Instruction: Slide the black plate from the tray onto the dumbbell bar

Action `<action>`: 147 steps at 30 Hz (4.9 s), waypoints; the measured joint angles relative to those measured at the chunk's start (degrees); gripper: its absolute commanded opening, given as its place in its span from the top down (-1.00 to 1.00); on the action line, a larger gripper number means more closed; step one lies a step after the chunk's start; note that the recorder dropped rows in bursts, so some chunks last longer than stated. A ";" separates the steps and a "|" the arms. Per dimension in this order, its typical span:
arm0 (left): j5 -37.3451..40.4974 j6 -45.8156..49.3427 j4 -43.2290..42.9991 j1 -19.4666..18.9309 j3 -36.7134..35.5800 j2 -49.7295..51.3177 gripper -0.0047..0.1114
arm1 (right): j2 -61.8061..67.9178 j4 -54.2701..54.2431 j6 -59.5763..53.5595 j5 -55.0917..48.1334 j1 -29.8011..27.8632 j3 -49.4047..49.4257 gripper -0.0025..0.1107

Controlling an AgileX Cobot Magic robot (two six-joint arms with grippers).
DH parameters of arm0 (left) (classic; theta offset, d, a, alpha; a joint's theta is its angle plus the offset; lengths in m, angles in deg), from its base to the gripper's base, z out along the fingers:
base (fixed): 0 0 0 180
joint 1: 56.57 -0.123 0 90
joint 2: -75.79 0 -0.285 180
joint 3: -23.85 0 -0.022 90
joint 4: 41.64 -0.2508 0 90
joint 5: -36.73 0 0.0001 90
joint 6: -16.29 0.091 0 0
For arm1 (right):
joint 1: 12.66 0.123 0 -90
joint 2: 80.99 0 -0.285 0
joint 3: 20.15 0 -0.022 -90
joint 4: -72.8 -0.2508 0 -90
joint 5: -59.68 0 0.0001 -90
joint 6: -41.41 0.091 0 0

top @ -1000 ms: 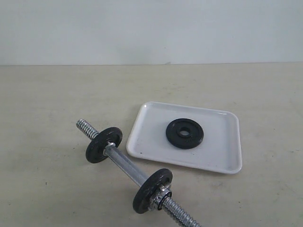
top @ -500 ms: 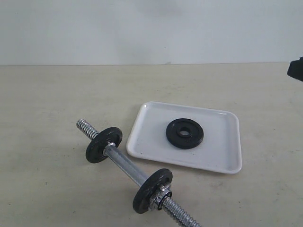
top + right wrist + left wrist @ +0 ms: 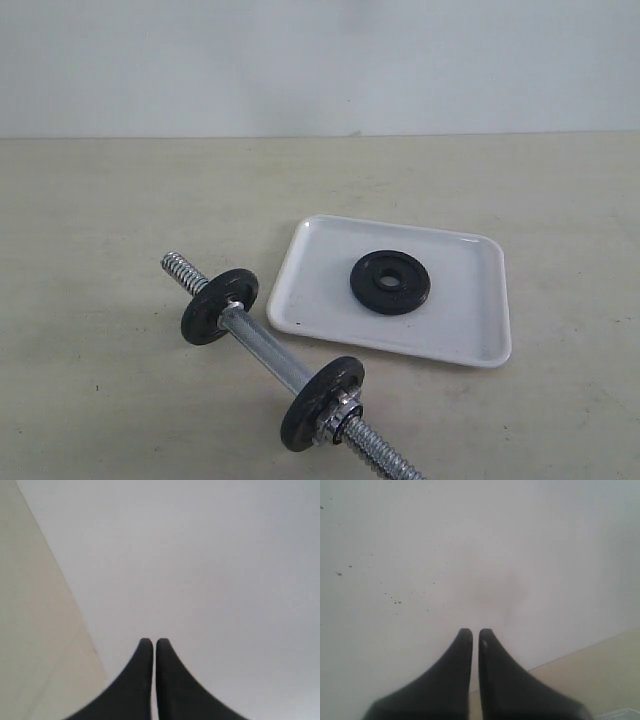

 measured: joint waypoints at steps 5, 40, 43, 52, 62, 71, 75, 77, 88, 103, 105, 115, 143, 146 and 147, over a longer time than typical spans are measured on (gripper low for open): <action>-0.60 0.00 0.00 0.00 0.00 0.00 0.84 | 0.00 -0.37 -0.28 -13.86 7.84 -0.10 0.96; -4.24 0.22 -0.10 0.00 -12.02 6.96 0.84 | 0.00 -82.18 -12.41 -34.86 9.71 -12.66 0.95; -2.66 -0.31 -0.22 0.00 -12.25 10.37 0.84 | 0.00 -82.18 -12.67 -34.86 9.71 -12.66 0.95; 1.37 -13.09 -0.22 0.00 -12.37 20.09 0.84 | 0.00 -82.18 -12.79 -34.63 9.71 -12.66 0.95; -11.06 -13.96 -0.22 0.00 -13.46 32.82 0.84 | 0.00 -86.36 -14.08 -33.51 9.71 -12.66 0.95; -14.54 -22.68 3.97 3.30 -13.46 41.38 0.84 | 0.00 -86.67 -14.21 -32.77 9.71 -12.66 0.95; -14.62 -17.17 15.89 9.96 -13.46 45.41 0.84 | 0.00 -87.02 -14.31 -32.22 9.71 -12.66 0.96; -13.73 -12.94 22.58 13.95 -13.46 48.07 0.84 | 0.00 -87.11 -14.42 -32.22 9.71 -12.66 0.96; -6.99 -10.50 31.87 22.79 -6.90 60.97 0.52 | 0.00 -87.34 -14.89 -31.83 9.71 -12.66 0.96; -9.49 -24.82 32.01 23.13 0.96 75.71 -0.17 | 0.00 -89.46 -17.26 -31.57 9.71 -12.66 0.96; -10.13 -24.95 32.30 23.13 1.27 76.36 -0.17 | 0.00 -89.46 -17.51 -31.46 9.71 -12.66 0.96; -10.62 -24.95 34.61 23.13 4.61 76.95 -0.16 | 0.00 -89.67 -17.65 -30.60 9.71 -12.66 0.96; 0.01 -25.54 31.76 24.57 7.97 77.09 0.48 | 0.00 -90.22 -17.88 -28.91 9.71 -12.66 0.96; 0.12 -25.65 32.51 24.57 7.97 77.09 0.49 | 0.00 -90.33 -17.88 -28.80 9.71 -12.66 0.96; 0.21 -25.43 32.64 24.57 7.97 77.09 0.49 | 0.00 -90.33 -17.88 -28.80 9.71 -12.66 0.96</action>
